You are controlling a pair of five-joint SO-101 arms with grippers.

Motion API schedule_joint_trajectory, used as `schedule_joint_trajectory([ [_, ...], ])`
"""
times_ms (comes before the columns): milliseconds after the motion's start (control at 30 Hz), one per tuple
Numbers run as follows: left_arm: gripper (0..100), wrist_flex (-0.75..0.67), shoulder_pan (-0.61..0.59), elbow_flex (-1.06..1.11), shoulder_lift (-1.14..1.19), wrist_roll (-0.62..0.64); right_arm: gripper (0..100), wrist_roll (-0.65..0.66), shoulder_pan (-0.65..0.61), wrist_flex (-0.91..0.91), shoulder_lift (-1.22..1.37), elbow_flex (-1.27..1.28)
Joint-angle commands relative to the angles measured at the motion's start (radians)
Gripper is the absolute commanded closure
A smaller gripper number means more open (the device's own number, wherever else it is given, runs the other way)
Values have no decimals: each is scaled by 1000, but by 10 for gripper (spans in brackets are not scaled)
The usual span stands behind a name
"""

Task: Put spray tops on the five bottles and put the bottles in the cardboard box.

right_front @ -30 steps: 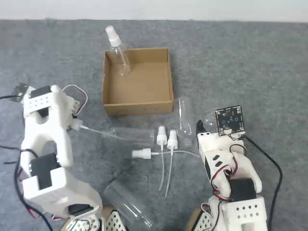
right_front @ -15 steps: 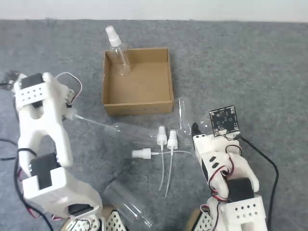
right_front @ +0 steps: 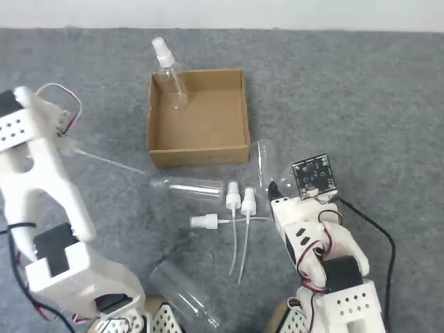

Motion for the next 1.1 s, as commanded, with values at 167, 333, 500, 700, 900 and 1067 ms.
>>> schedule_joint_trajectory([
  [167,990,20,-2,-74,-15,-60,888,2,-19,-10,-30,-3],
  [333,990,49,2,-73,-110,-60,888,8,-19,-10,-30,-2],
  [500,990,52,5,-67,-273,-74,888,35,-21,-10,-30,0],
  [700,990,48,49,-39,-394,-83,888,35,-21,-10,-30,0],
  [900,990,46,141,58,-505,-86,888,35,-22,22,-31,-14],
  [1067,990,26,213,119,-649,-86,888,37,-71,91,-116,-20],
])
